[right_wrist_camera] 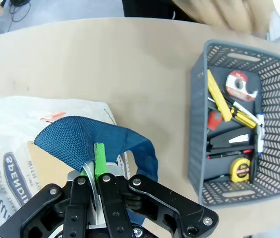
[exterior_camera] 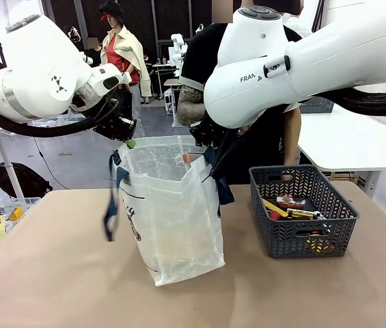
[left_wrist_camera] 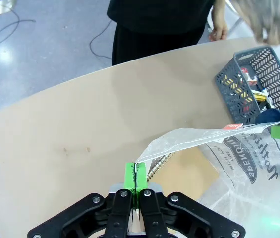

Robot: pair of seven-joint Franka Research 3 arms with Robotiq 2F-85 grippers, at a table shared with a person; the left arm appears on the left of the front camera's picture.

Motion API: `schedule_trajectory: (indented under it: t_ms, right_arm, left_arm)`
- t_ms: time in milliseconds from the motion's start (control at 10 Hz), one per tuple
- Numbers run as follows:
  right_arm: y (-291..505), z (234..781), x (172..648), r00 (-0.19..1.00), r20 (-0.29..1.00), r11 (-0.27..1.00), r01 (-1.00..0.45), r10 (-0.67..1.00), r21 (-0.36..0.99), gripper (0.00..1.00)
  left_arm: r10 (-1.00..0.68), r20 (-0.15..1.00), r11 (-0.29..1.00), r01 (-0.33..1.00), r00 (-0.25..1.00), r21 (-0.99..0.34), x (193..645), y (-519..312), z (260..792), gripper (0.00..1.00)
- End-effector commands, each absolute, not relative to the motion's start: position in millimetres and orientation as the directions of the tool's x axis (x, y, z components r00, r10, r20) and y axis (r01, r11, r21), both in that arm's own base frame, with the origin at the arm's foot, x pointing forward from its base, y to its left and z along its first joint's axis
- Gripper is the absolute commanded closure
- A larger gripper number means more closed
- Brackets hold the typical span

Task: Transfer purchased items from the store into the shopping bag.
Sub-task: Move the Reusable shopping bag to the right side of the table.

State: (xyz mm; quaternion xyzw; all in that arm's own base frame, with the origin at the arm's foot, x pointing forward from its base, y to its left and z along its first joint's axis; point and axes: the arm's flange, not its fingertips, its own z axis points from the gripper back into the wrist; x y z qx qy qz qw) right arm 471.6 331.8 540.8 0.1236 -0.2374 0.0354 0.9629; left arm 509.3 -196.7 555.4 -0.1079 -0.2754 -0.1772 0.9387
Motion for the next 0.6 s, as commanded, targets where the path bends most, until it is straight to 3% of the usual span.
schedule_trajectory:
  t_ms: [0,500]
  right_arm:
    - [329.6,541.8,471.8,0.885,0.466,0.968,-0.122,0.007,0.218,1.00]
    - [329.6,541.8,471.8,0.885,0.466,0.968,-0.122,0.007,0.218,1.00]
  left_arm:
    - [-0.261,0.557,0.921,0.376,0.788,-0.102,510.0,-193.0,557.7,1.00]
    - [-0.261,0.557,0.921,0.376,0.788,-0.102,510.0,-193.0,557.7,1.00]
